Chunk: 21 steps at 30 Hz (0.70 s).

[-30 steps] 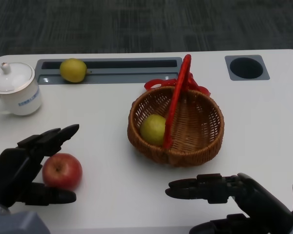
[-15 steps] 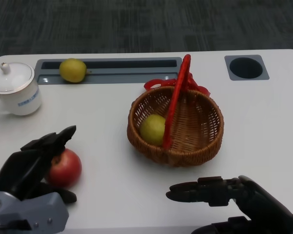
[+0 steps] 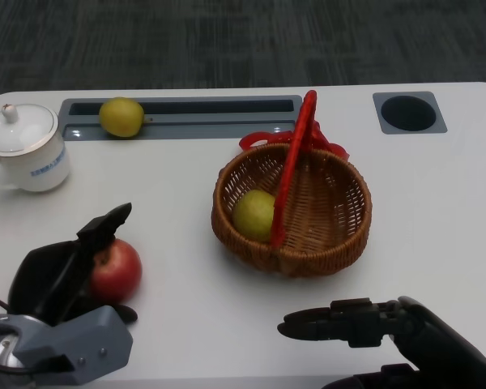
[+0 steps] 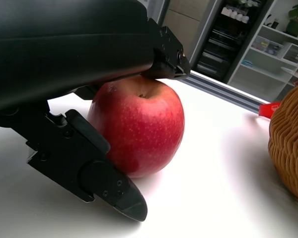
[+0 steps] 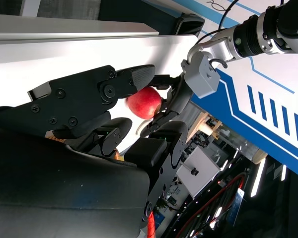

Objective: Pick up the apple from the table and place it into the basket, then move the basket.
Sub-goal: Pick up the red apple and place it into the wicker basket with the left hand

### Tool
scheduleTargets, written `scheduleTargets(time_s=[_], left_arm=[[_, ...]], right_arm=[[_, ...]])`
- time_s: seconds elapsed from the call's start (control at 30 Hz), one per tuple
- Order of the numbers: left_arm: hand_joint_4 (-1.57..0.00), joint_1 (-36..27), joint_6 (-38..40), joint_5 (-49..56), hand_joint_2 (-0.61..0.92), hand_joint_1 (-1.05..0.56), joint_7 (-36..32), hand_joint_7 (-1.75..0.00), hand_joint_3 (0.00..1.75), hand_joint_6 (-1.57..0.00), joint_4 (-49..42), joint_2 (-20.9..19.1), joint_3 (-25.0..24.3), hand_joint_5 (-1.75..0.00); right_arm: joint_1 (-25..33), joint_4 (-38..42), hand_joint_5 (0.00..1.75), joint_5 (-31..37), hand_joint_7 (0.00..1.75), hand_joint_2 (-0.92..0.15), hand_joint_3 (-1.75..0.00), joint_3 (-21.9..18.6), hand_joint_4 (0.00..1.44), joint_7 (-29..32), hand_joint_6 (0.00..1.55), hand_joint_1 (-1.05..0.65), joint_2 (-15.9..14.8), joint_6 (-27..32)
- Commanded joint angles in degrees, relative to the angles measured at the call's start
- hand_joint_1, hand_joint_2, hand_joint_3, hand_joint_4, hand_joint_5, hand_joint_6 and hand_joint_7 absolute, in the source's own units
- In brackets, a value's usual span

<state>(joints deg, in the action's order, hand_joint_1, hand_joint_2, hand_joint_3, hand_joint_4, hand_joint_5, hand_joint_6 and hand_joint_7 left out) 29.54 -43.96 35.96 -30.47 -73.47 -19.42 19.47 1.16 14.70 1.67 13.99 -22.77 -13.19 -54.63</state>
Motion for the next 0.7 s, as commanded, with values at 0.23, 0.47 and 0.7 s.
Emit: scheduleTargets(time_s=[0.23, 0.47, 0.7], left_arm=[[-1.26, -4.35, -8.10, -12.31, 0.81, -0.19, 9.82, -0.03, 0.00, -1.12, 1.80, 2.27, -6.72, -0.07], [-1.25, -6.22, -11.06, -16.80, 0.82, -0.15, 11.38, -0.01, 0.00, -1.09, 5.95, 3.38, -10.91, -0.04], [-1.25, -6.79, -12.72, -19.68, 0.81, -0.18, 11.13, -0.01, 0.00, -1.10, 9.52, 5.60, -14.68, -0.03]], right_arm=[[-0.11, -0.01, 0.00, -0.24, 0.00, -0.92, -0.03, -0.51, 0.75, 0.30, 0.71, -0.49, -0.56, -0.17], [-1.03, 0.66, 0.00, -0.30, 0.00, -0.92, -0.04, -0.32, 0.75, 0.10, 0.71, -0.49, -0.43, -0.31], [-0.96, 0.47, 0.00, 0.12, 0.00, -0.92, -0.06, -0.45, 0.76, 0.25, 0.71, -0.50, -0.60, -0.11]])
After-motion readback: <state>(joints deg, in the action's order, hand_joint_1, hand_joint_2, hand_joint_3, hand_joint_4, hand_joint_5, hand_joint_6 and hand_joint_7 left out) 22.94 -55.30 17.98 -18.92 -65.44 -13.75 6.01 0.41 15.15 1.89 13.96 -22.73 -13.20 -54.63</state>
